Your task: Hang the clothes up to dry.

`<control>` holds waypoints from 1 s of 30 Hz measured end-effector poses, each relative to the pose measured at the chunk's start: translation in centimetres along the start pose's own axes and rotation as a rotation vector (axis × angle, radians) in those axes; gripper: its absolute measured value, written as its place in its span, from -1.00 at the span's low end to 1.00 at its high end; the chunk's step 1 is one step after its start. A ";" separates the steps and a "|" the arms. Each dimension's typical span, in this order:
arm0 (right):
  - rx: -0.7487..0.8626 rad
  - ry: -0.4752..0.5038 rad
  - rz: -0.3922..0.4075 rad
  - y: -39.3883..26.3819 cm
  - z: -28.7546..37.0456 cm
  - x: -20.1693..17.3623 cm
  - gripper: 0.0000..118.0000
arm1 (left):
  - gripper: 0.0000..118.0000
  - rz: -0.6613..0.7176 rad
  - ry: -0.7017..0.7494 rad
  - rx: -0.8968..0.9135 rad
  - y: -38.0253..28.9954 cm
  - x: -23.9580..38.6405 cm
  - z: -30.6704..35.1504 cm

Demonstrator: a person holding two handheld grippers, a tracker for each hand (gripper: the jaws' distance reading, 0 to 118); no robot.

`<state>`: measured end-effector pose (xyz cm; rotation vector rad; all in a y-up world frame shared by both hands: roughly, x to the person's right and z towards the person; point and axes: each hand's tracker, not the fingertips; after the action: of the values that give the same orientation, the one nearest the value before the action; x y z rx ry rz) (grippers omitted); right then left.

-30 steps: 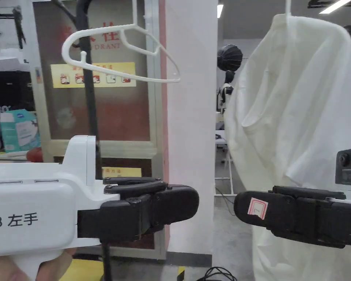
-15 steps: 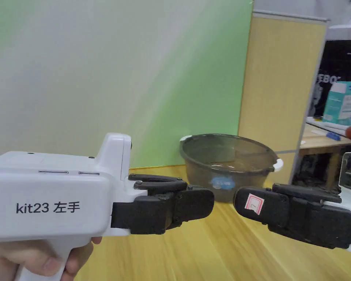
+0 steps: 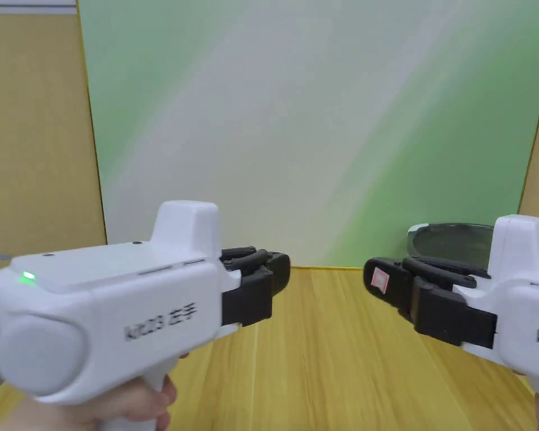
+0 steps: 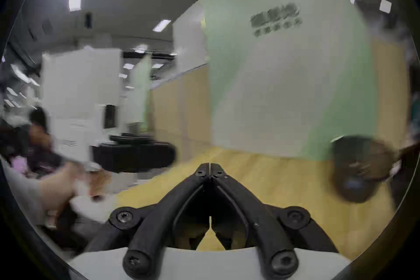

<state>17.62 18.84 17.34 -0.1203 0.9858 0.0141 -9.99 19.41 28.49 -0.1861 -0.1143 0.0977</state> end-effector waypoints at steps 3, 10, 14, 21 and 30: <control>-0.124 -0.457 0.153 0.2 -1.9 -1.7 -1.00 | -1.00 -0.049 0.382 -0.137 -0.2 0.7 -3.3; -0.250 -0.794 -0.011 -9.2 -4.2 3.2 -1.00 | -1.00 -0.071 0.714 -0.057 -7.5 -0.9 -6.5; -0.386 -0.767 -0.058 -13.6 -4.5 4.5 -0.99 | -1.00 -0.001 0.644 -0.229 -10.9 -2.4 -7.5; -0.350 -0.773 -0.049 -12.5 -4.3 3.6 -0.69 | -0.95 -0.053 0.678 -0.256 -11.7 -2.1 -7.6; -0.350 -0.517 -0.269 -12.6 -5.6 3.3 1.00 | 0.93 -0.063 0.688 -0.252 -10.3 2.1 -7.8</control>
<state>15.58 5.59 12.72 -0.5426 0.4368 -0.0285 -6.02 8.13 23.06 -0.4567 0.5558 -0.0476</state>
